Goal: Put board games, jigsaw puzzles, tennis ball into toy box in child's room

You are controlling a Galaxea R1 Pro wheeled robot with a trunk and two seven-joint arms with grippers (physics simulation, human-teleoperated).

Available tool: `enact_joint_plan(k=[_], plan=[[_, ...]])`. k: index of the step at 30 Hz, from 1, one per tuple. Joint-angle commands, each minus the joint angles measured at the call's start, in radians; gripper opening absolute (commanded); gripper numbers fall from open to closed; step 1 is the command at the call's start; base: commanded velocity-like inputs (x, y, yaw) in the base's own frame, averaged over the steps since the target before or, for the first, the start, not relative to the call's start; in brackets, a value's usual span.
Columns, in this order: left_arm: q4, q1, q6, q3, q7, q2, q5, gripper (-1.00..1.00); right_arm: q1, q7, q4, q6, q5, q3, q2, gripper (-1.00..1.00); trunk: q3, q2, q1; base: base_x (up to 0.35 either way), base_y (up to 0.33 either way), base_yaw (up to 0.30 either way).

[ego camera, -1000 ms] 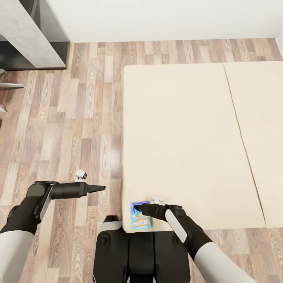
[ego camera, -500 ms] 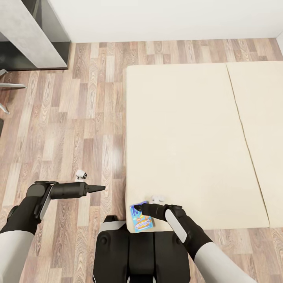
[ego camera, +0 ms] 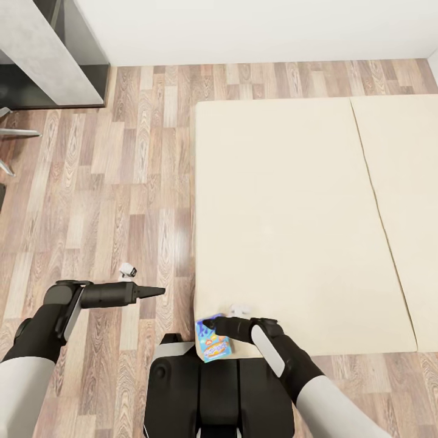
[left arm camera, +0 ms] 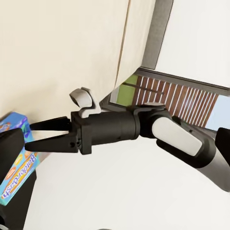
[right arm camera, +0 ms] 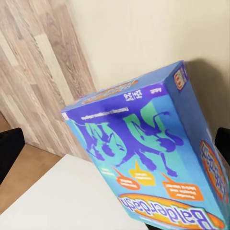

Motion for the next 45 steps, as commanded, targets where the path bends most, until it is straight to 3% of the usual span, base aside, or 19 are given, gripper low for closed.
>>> enact_joint_plan(k=[1,18,32,45], plan=[[-0.001,0.0,0.011,0.0,-0.005,0.0,-0.004,1.0,0.0,0.002,0.0,0.003,0.0,0.0,0.002,1.0,-0.001,-0.002,0.001,0.0,0.0,0.0],[-0.001,0.0,0.011,0.002,-0.005,-0.002,-0.004,1.0,0.0,0.003,0.036,0.003,0.003,0.002,0.01,1.0,-0.001,-0.002,0.001,0.0,0.0,0.0],[-0.001,0.0,0.011,0.001,-0.005,-0.002,-0.004,1.0,-0.001,-0.007,0.039,0.079,0.005,0.003,0.01,1.0,-0.001,-0.002,0.001,0.0,0.0,0.0],[-0.001,0.0,0.011,0.001,-0.005,-0.002,-0.005,1.0,0.0,-0.01,0.04,0.075,0.005,0.003,0.012,1.0,-0.001,-0.002,0.001,0.0,0.0,0.0]])
